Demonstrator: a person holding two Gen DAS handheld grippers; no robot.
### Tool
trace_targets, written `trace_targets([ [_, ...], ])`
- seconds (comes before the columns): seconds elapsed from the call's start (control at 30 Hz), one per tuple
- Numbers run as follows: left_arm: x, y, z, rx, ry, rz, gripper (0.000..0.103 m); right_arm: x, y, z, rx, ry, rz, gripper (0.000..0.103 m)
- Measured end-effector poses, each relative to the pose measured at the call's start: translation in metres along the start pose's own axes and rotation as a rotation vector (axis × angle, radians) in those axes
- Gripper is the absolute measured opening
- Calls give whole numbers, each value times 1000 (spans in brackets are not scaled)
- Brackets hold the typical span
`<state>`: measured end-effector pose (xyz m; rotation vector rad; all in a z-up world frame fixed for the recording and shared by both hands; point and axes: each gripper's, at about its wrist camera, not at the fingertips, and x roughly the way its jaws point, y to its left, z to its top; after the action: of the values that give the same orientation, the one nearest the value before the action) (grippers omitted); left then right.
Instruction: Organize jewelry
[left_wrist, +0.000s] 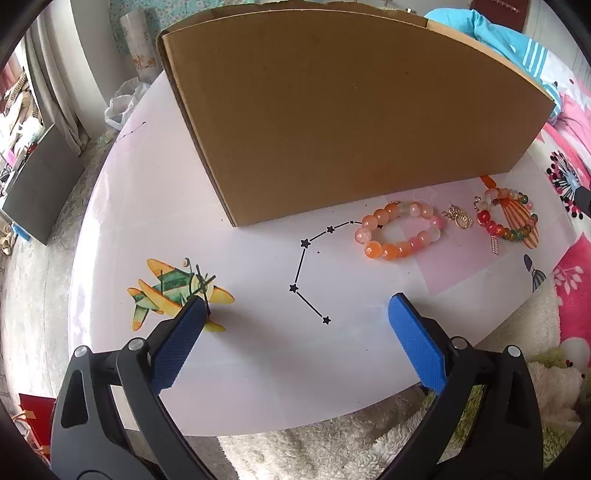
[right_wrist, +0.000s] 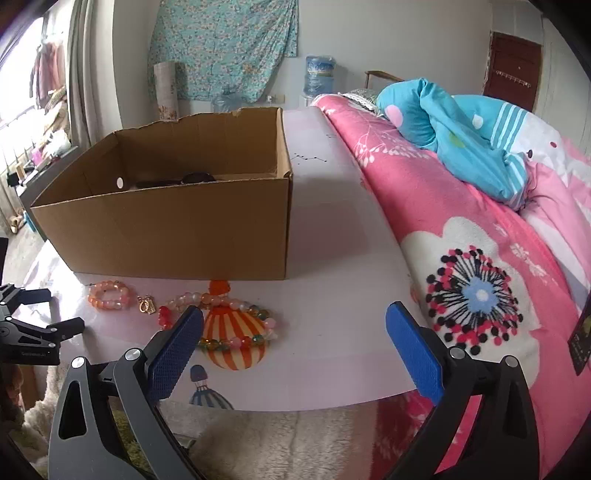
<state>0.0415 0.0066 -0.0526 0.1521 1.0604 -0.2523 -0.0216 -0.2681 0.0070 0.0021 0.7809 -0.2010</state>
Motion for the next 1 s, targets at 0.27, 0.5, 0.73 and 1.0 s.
trace_targets([
  [0.27, 1, 0, 7, 9, -3, -4, 96, 2, 4, 1, 19, -13, 111, 96],
  [0.5, -19, -30, 12, 178, -106, -13, 90, 9, 12, 5, -2, -19, 179, 96],
  [0.73, -10, -68, 28, 366, -85, -118, 49, 23, 17, 9, -12, 4, 205, 96],
  [1.0, 3, -78, 38, 402, -22, -158, 31, 33, 20, 11, -17, 17, 229, 96],
])
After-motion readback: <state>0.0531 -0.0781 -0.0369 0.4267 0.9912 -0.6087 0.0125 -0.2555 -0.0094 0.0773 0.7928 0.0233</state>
